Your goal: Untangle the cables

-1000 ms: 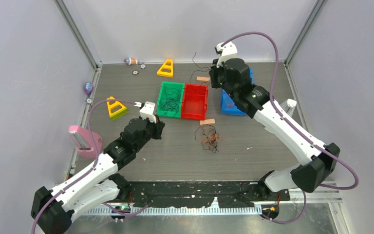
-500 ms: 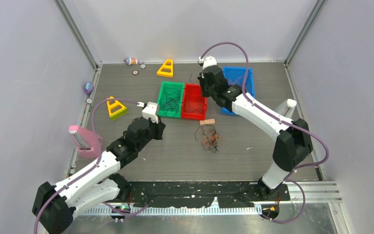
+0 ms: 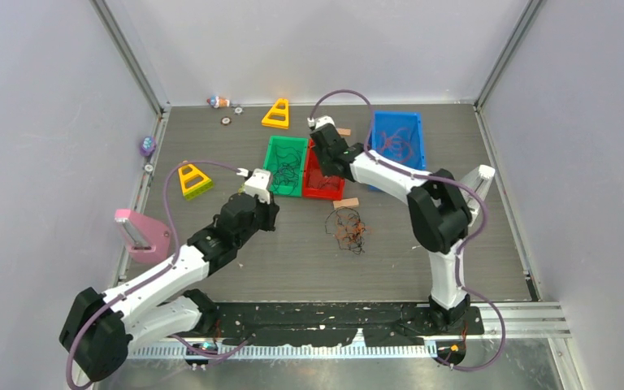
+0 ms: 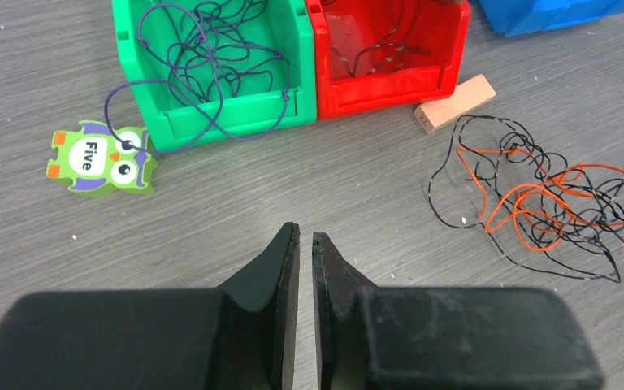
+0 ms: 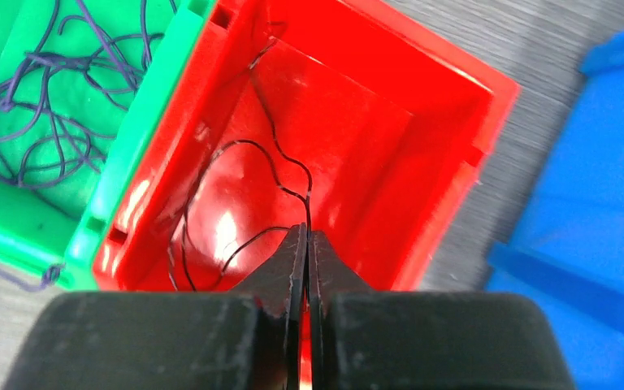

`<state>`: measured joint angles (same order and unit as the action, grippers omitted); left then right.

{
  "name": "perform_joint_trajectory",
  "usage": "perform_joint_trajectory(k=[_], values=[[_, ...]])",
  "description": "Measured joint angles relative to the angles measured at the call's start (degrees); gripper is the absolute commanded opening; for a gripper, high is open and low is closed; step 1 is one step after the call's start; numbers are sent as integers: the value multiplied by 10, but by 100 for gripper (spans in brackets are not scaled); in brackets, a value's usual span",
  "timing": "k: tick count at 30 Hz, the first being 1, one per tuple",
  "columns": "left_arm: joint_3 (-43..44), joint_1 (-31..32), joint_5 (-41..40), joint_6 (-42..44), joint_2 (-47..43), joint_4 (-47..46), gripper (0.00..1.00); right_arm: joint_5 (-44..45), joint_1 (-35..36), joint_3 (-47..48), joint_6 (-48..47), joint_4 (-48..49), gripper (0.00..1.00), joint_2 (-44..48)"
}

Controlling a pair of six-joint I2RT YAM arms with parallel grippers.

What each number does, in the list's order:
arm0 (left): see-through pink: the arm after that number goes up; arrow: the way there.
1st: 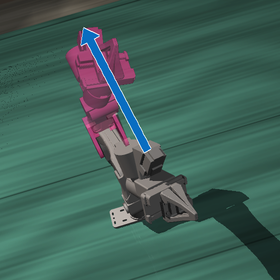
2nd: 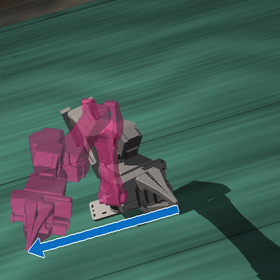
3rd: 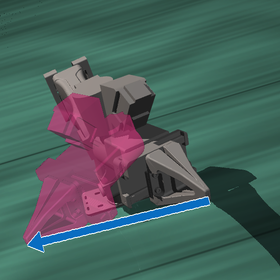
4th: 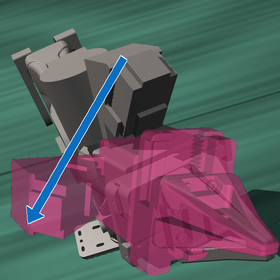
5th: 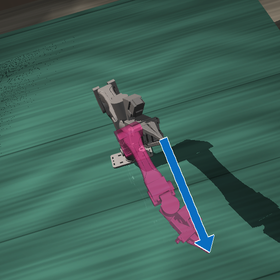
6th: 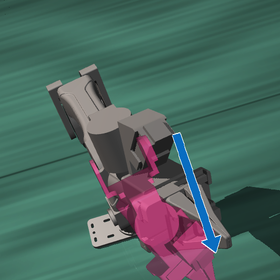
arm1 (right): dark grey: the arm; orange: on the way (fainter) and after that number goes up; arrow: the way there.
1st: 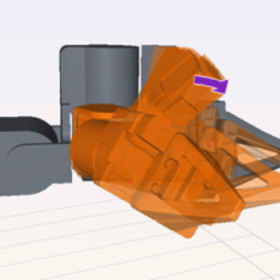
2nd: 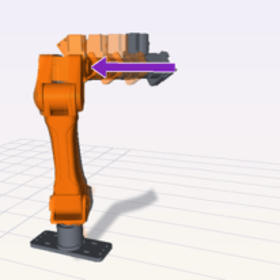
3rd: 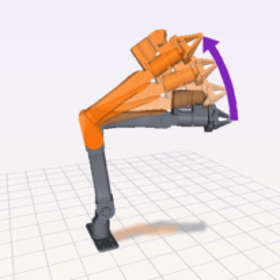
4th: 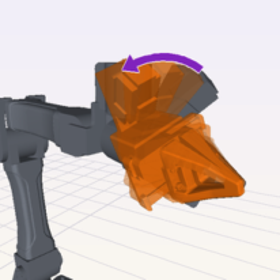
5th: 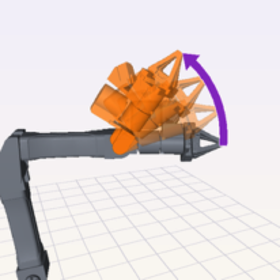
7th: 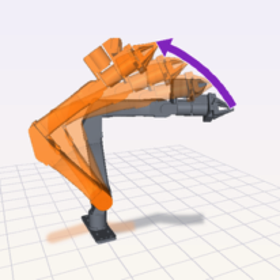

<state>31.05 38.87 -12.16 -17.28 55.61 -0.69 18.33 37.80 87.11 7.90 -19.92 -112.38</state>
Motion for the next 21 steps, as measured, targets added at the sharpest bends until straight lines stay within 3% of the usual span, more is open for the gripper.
perform_joint_trajectory(k=[5, 8, 11, 15, 21], values=[[0, 0, -3, 13, 30, -30, 12, 2, 3, 90, 0, -21, 9, -109], [0, 0, -3, 18, 47, -56, 14, 4, 3, 143, -2, -41, 27, -162], [0, 0, 2, 26, 66, -81, 25, 7, 3, 149, -6, -57, 41, -168], [-8, 0, 34, 33, 89, -129, 36, 10, 3, 113, -13, -54, 49, -127], [-23, 0, 115, 43, 123, -191, 46, 4, 3, 16, -17, -46, 63, 31]])
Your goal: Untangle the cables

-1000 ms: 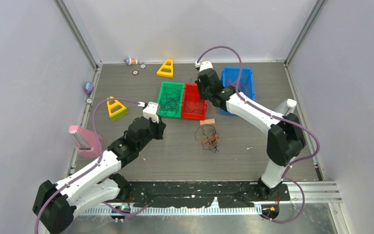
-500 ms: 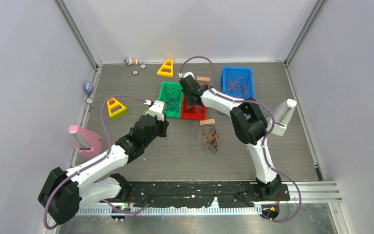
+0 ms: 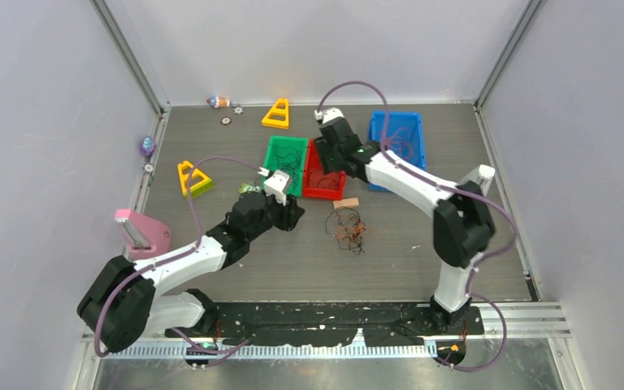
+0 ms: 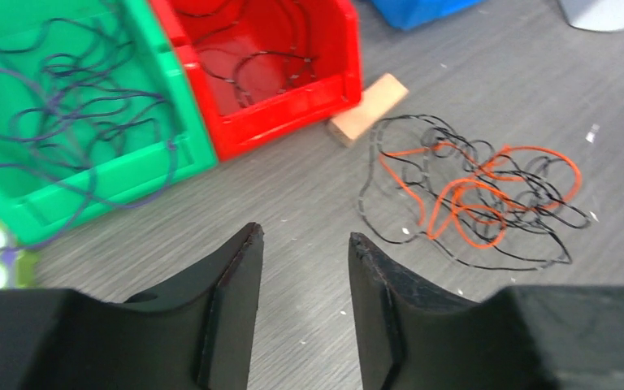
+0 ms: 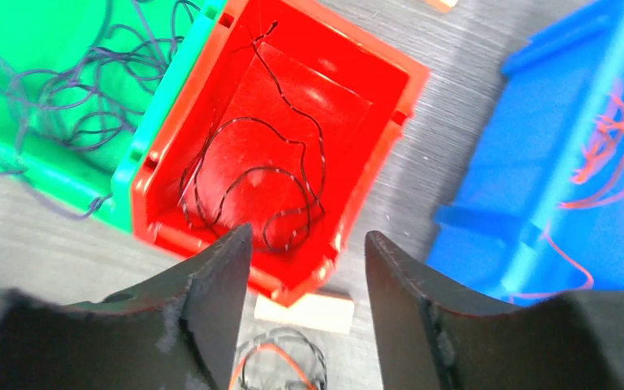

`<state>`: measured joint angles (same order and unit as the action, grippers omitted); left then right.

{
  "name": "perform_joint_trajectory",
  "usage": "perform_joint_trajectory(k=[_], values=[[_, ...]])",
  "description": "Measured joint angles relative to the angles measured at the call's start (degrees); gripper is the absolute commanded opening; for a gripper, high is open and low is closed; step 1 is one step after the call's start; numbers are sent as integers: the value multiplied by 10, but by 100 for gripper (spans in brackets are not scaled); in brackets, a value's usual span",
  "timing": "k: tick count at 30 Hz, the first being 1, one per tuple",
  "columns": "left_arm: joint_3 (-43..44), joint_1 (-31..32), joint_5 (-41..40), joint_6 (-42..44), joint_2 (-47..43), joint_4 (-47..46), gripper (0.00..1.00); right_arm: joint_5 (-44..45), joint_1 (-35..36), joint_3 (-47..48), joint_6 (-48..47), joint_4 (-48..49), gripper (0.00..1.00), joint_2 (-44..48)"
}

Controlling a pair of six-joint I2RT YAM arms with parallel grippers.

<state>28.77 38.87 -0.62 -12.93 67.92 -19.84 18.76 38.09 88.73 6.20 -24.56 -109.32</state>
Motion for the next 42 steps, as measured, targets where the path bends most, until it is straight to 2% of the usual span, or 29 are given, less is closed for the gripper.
perform_joint_trajectory(k=[2, 7, 11, 17, 20, 23, 26, 28, 31, 34, 42], values=[[-1, 0, 35, 2, 16, -17, 51, -5, 0, -45, -1, 10, 68, 69], [0, 4, 111, 7, 44, -41, 57, -31, 0, -181, 0, 39, 70, 231], [12, 14, 150, 14, 74, -42, 57, -65, 0, -282, 15, 38, 68, 322], [59, 28, 179, 18, 121, -21, 57, -116, 0, -406, 63, 33, 61, 402], [75, 30, 186, 20, 134, -13, 57, -140, 0, -438, 89, 38, 54, 414], [80, 31, 189, 24, 141, -5, 57, -162, 0, -455, 109, 47, 43, 408], [81, 31, 189, 28, 146, 6, 57, -183, 0, -462, 125, 55, 39, 398], [83, 31, 189, 29, 149, 15, 57, -193, 0, -463, 132, 57, 33, 396], [94, 31, 188, 30, 157, 27, 57, -205, 0, -463, 139, 60, 9, 394], [106, 31, 188, 30, 165, 38, 57, -210, 0, -463, 146, 57, 6, 393], [158, 31, 186, 30, 216, 89, 57, -211, 0, -461, 145, 29, 5, 436]])
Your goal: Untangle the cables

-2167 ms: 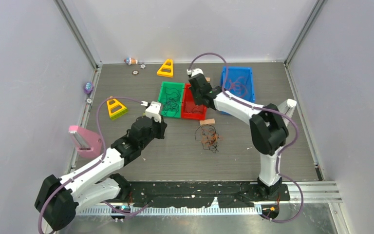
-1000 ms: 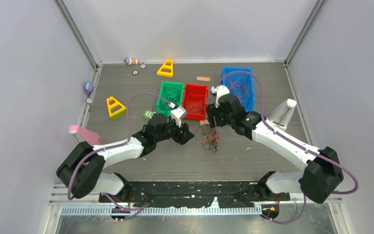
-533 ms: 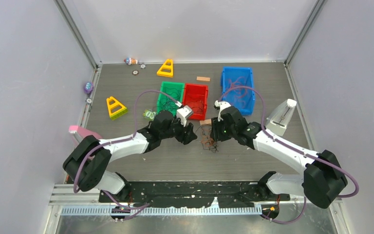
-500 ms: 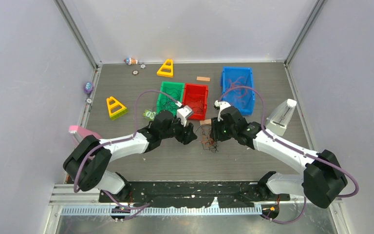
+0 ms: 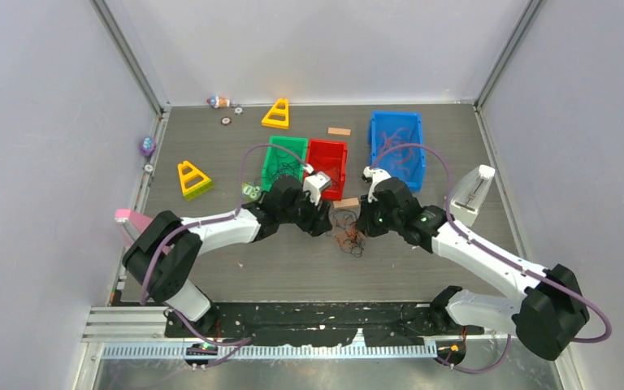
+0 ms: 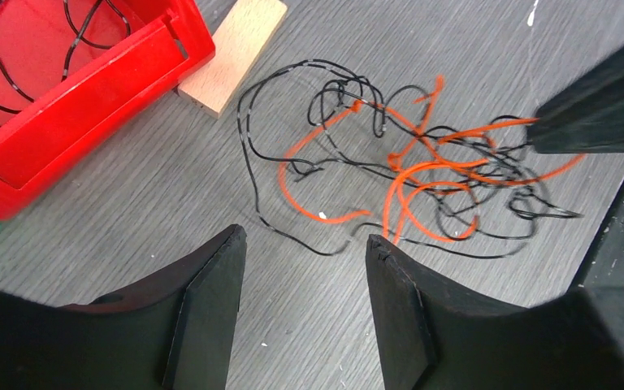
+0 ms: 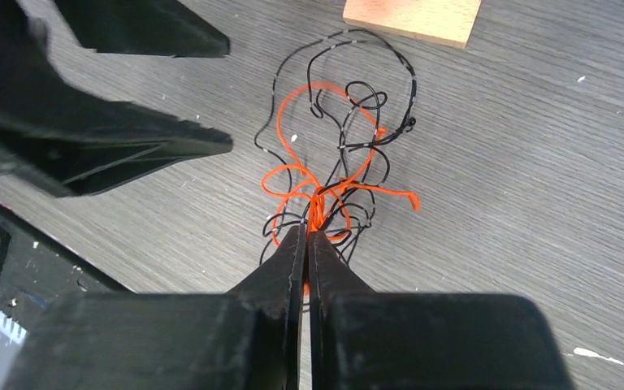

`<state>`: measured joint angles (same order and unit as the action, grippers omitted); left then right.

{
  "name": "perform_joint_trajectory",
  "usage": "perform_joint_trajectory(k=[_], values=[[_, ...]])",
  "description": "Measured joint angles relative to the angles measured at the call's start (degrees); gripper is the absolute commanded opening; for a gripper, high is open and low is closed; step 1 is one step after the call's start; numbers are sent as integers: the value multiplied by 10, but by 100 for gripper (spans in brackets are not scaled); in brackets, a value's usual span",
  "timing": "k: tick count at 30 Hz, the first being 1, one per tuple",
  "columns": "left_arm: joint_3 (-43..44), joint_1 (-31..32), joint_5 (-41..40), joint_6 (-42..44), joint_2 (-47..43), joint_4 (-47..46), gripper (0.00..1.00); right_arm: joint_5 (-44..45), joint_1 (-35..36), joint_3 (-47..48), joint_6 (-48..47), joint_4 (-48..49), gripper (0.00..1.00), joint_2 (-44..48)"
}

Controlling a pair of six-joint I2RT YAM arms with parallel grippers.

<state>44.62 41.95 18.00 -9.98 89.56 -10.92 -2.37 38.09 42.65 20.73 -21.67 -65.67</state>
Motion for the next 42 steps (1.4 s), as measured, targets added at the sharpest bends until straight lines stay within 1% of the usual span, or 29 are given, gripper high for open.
perform_joint_trajectory(k=[4, 11, 16, 20, 22, 23, 24, 25, 26, 30, 32, 35, 39, 42], values=[[20, 0, 0, 0, 24, 26, 58, -9, 0, 4, -8, -11, 5, 31], [31, 0, -5, 0, 39, 61, 59, -20, 0, 12, -22, -21, 5, 80], [68, 0, -15, -1, 73, 89, 59, -27, 0, 18, -28, -28, 5, 85], [115, 4, -26, -2, 121, 135, 56, -27, 0, 18, -28, -33, 6, 86], [131, 9, -30, -1, 134, 146, 49, -27, 0, 18, -28, -33, 5, 88], [140, 13, -33, -2, 139, 153, 41, -25, 0, 18, -28, -33, 5, 89], [149, 18, -35, -1, 146, 161, 26, -24, 0, 18, -28, -33, 5, 90], [159, 24, -37, -2, 153, 169, 8, -21, 0, 18, -28, -33, 5, 91], [168, 28, -40, 0, 159, 177, 0, -15, 0, 18, -28, -33, 5, 93], [199, 48, -77, 6, 176, 213, 0, 31, 0, 13, -21, -34, 5, 113], [179, 53, -97, 6, 161, 203, 0, 71, 0, 8, -12, -39, 5, 130], [105, 48, -130, 1, 98, 184, 0, 148, 0, 4, 6, -56, 5, 154], [10, 30, -204, -6, -11, 143, 0, 274, -9, 4, 44, -91, 5, 175], [-53, 12, -275, -20, -95, 93, 0, 348, -27, 1, 78, -115, 5, 186]])
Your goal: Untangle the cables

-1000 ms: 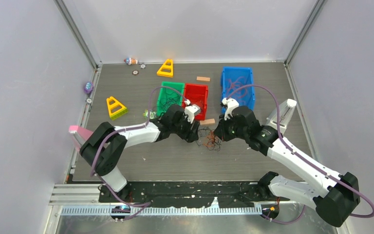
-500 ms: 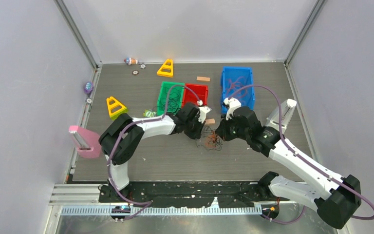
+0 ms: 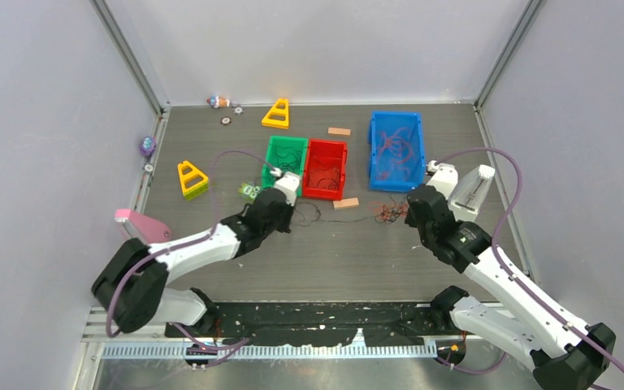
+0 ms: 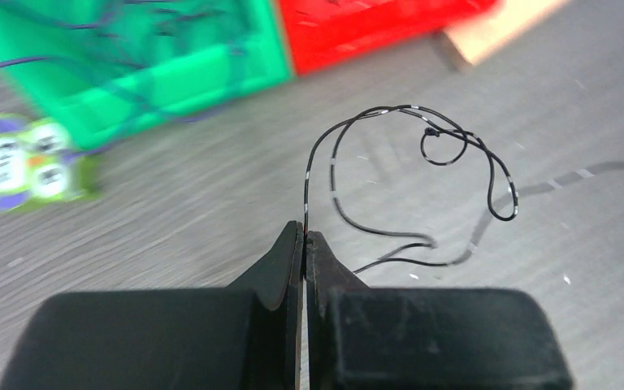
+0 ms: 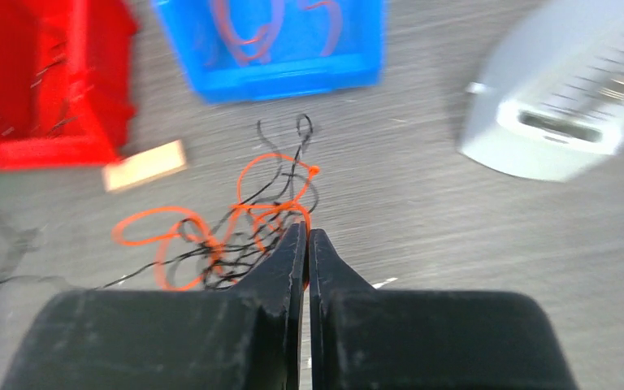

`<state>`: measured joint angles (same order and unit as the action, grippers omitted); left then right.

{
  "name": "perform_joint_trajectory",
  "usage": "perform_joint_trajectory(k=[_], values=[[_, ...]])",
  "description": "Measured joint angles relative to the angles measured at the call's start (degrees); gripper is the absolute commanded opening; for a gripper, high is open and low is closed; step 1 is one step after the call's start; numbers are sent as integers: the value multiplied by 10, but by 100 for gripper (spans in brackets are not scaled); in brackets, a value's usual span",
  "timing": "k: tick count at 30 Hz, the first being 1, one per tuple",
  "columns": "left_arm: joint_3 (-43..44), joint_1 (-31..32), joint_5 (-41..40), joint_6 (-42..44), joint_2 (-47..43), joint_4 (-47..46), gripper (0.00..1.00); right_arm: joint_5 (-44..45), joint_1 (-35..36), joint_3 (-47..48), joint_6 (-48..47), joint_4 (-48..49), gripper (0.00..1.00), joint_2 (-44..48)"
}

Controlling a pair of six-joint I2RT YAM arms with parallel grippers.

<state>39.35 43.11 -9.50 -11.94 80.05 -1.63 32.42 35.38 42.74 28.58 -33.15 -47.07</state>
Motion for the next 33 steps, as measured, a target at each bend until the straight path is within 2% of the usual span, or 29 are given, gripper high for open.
perform_joint_trajectory(k=[5, 13, 20, 26, 33], values=[[-84, -55, -97, -42, -114, -52, 0, 75, -59, -8, 58, -41, 5, 13], [-192, -142, -247, -125, -291, -63, 0, 123, -149, -32, 137, -87, 5, 62], [-218, -166, -330, -167, -350, -61, 0, 134, -174, -35, 144, -100, 5, 93], [-219, -167, -299, -147, -349, -68, 0, 54, -175, -37, 74, -69, 5, 80], [-209, -157, -83, -100, -352, -102, 0, -176, -176, -55, -39, -2, 5, 54]])
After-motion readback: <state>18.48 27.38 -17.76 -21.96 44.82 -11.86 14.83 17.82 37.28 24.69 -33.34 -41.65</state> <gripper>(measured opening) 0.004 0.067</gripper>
